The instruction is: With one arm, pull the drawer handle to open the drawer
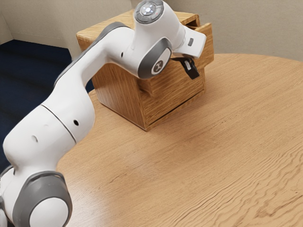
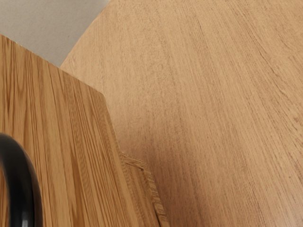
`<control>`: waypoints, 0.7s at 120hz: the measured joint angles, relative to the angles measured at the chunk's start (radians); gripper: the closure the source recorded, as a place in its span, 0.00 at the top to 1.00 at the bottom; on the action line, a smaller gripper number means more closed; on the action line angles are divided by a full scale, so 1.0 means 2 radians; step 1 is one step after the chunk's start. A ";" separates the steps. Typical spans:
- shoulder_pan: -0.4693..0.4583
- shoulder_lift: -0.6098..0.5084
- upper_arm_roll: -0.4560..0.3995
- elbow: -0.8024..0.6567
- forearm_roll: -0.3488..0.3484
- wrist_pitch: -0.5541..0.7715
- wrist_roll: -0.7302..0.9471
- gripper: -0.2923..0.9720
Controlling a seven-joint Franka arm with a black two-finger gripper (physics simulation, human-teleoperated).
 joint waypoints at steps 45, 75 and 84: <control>-0.031 0.000 0.001 0.000 -0.004 -0.001 -0.005 0.73; -0.065 -0.001 0.000 0.001 -0.005 0.000 -0.010 0.64; -0.075 -0.001 -0.001 0.002 -0.002 0.000 -0.012 0.60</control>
